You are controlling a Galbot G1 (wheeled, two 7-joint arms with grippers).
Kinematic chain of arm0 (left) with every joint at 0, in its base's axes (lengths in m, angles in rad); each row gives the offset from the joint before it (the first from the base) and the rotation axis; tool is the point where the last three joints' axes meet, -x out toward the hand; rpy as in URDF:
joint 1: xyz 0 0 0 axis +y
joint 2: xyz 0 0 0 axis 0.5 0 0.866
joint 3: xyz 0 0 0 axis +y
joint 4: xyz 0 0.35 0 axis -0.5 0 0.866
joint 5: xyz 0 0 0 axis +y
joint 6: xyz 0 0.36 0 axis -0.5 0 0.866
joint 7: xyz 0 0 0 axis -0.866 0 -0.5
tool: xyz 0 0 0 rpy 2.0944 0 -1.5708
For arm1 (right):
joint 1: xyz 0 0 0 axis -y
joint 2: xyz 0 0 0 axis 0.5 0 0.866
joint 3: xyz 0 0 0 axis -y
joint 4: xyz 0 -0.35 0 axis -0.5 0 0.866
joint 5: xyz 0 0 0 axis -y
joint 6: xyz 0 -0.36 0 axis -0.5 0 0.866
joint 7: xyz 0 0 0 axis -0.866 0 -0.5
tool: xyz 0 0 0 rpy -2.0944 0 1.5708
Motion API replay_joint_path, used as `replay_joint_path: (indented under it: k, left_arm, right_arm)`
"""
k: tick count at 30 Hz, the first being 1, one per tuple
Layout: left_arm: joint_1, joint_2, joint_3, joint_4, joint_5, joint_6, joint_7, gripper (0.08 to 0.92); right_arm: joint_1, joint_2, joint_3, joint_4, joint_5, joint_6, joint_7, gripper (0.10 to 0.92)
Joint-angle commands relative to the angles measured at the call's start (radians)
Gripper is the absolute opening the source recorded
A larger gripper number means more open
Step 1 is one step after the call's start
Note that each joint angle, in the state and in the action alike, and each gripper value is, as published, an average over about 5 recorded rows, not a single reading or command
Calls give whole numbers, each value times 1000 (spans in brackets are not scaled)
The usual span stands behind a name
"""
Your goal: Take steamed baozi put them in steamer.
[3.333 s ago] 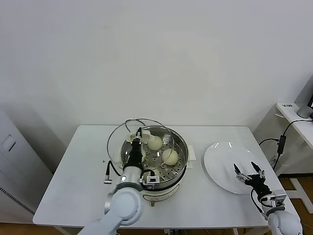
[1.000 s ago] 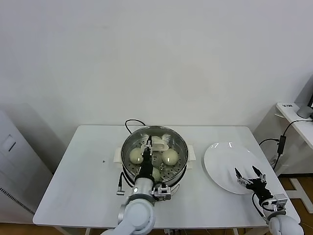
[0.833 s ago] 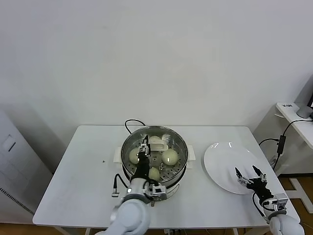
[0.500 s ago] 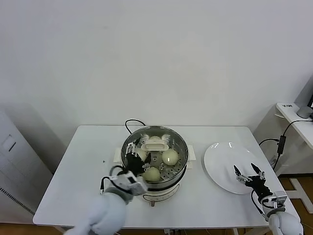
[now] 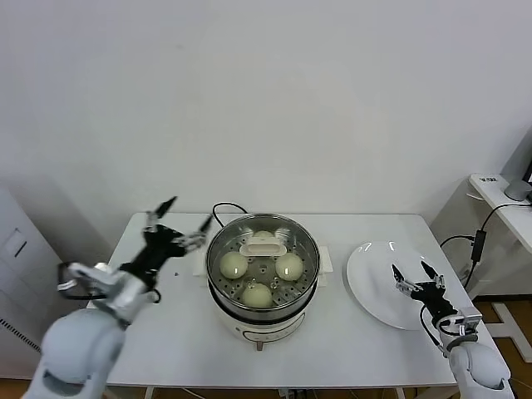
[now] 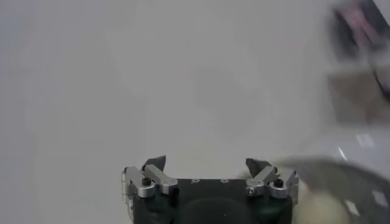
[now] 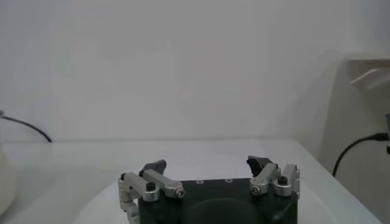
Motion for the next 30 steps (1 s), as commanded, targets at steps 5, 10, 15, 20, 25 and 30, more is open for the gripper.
replay_joint_path:
  k: [5,10,15,20,25,30]
  left_arm:
    - [136,-7,-215,255,-238,-191,-107,823]
    - [132,-27,-162,316,-118,-192,-136,823]
    - [118,-31,-134,394,-37,-192,-146,823]
    - [118,-37,-106,446,20,-217,-147,823]
    - [122,-53,-90,468,52,-245,-143,823]
    - [123,-55,-87,464,55,-250,-141,823]
  right_arm:
    - [-37,8,25,104,-6,-30,35,823]
    - [-48,14,36,135,-17,-55,43,823]
    - [-53,14,34,146,-6,-63,55,823]
    - [-55,25,27,152,-1,-66,63,823]
    - [-54,31,14,157,-3,-71,72,823]
    - [-56,34,7,164,-4,-84,87,823]
